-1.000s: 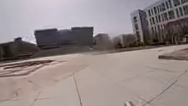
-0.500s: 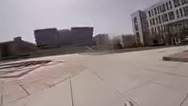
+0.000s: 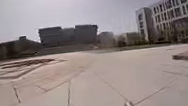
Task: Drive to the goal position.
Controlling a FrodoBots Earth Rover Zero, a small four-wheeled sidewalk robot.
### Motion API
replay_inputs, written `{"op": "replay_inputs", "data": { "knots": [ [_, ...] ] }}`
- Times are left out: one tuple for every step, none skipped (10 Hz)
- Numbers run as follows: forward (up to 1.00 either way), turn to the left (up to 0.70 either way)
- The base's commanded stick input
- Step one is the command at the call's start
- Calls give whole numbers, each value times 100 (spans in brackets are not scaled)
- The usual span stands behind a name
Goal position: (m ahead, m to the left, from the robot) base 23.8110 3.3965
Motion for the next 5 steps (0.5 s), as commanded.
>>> {"op": "replay_inputs", "data": {
  "knots": [
    [70, 0],
    [70, 0],
    [70, 0],
    [70, 0],
    [70, 0]
  ]
}}
